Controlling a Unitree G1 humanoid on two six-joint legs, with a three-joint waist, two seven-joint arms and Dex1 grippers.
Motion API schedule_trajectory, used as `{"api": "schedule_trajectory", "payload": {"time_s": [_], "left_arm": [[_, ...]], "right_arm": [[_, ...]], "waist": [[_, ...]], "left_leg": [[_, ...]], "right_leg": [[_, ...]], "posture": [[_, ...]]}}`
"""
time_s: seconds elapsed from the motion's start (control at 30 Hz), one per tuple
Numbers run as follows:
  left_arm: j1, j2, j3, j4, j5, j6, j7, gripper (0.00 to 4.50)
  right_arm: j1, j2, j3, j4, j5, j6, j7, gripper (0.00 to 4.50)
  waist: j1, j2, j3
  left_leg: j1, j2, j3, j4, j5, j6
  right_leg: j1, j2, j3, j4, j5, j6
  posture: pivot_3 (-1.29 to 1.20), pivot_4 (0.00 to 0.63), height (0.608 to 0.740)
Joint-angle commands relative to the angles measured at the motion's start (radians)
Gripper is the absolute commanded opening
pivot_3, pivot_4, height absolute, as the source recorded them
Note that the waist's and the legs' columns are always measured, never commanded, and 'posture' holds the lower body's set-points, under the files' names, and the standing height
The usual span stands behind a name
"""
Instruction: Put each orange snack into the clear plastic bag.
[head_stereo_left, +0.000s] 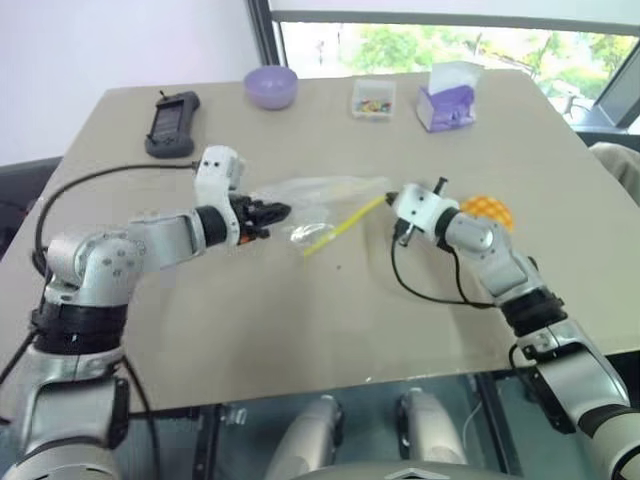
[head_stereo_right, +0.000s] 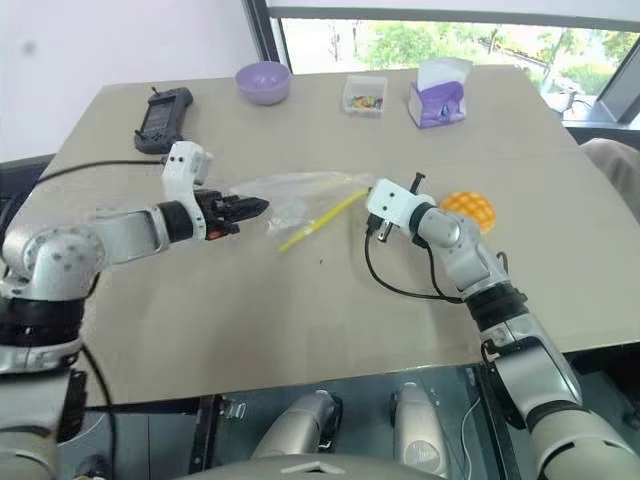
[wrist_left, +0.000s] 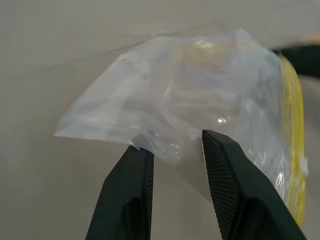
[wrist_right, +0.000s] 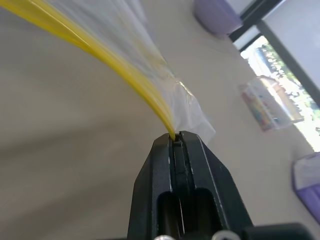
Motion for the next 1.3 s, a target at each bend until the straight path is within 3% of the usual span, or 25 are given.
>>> {"api": "schedule_trajectory", "payload": {"time_s": [0.03, 0.17, 0.27, 0.4, 0.53, 0.83, 0.93, 1.07, 1.3], "left_arm": [[0.084, 0.063, -0.016, -0.154, 0.189, -0.211, -0.192, 1.66], [0.22, 0.117, 0.015, -0.241, 0.329, -0.329, -0.279, 1.66], [0.278, 0.111, 0.051, -0.193, 0.384, -0.304, -0.26, 1.66], [0.365, 0.066, 0.162, -0.054, 0.329, -0.212, -0.289, 1.66], [0.358, 0.027, 0.235, -0.049, 0.293, -0.127, -0.276, 1.66], [0.294, -0.025, 0.126, -0.261, 0.445, -0.278, -0.298, 1.66], [0.245, -0.06, 0.078, -0.316, 0.427, -0.22, -0.289, 2.33], [0.2, -0.082, 0.041, -0.346, 0.418, -0.151, -0.295, 4.1], [0.083, -0.175, -0.041, -0.342, 0.399, 0.036, -0.246, 4.1]], "right_arm": [[-0.052, 0.013, 0.006, -0.041, 0.03, 0.03, 0.07, 0.0], [-0.089, 0.029, 0.021, -0.017, 0.033, 0.038, 0.111, 0.0], [-0.126, 0.041, 0.013, 0.016, 0.038, 0.032, 0.109, 0.0], [-0.176, 0.038, -0.007, 0.069, 0.051, 0.014, 0.103, 0.0], [-0.226, 0.012, -0.019, 0.143, 0.045, -0.007, 0.078, 0.0], [-0.255, -0.004, -0.018, 0.189, 0.042, 0.041, 0.058, 0.0], [-0.25, 0.006, -0.018, 0.16, 0.051, 0.101, 0.079, 0.0], [-0.26, 0.016, -0.022, 0.151, 0.057, 0.156, 0.092, 0.0], [-0.304, 0.045, -0.03, 0.187, 0.072, 0.216, 0.088, 0.0]], "waist": [[0.002, 0.0, 0.0], [0.001, 0.0, 0.0], [0.003, 0.0, 0.0], [-0.001, 0.0, 0.0], [0.006, -0.001, 0.001], [0.001, -0.001, 0.001], [-0.001, -0.001, 0.001], [-0.001, -0.001, 0.001], [0.001, -0.001, 0.001]], "left_leg": [[0.0, 0.0, 0.001, -0.001, 0.0, 0.0], [0.0, 0.001, 0.003, -0.004, 0.0, 0.0], [0.0, 0.002, 0.006, -0.008, 0.0, 0.0], [0.0, 0.003, 0.007, -0.009, 0.0, 0.0], [-0.001, 0.004, 0.007, -0.01, 0.0, 0.0], [-0.002, 0.004, 0.006, -0.01, 0.0, 0.0], [-0.002, 0.004, 0.008, -0.01, 0.0, 0.0], [-0.002, 0.005, 0.008, -0.01, 0.0, 0.0], [-0.002, 0.005, 0.009, -0.009, 0.0, 0.0]], "right_leg": [[-0.001, 0.0, 0.001, 0.0, 0.0, 0.0], [-0.003, 0.0, 0.003, -0.001, 0.0, 0.0], [-0.006, 0.001, 0.006, -0.002, 0.0, 0.0], [-0.007, 0.004, 0.005, -0.002, 0.0, 0.0], [-0.007, 0.004, 0.003, -0.003, 0.0, 0.0], [-0.007, 0.003, 0.004, -0.006, 0.001, -0.001], [-0.007, 0.003, 0.006, -0.005, 0.001, -0.001], [-0.008, 0.005, 0.006, -0.005, 0.001, -0.002], [-0.008, 0.005, 0.005, -0.005, 0.002, -0.002]], "posture": [[0.0, 0.15, 0.74], [0.0, 0.15, 0.74], [0.0, 0.15, 0.74], [0.0, 0.15, 0.74], [0.0, 0.15, 0.74], [0.0, 0.15, 0.74], [0.0, 0.15, 0.74], [0.0, 0.15, 0.74], [0.0, 0.15, 0.74]]}}
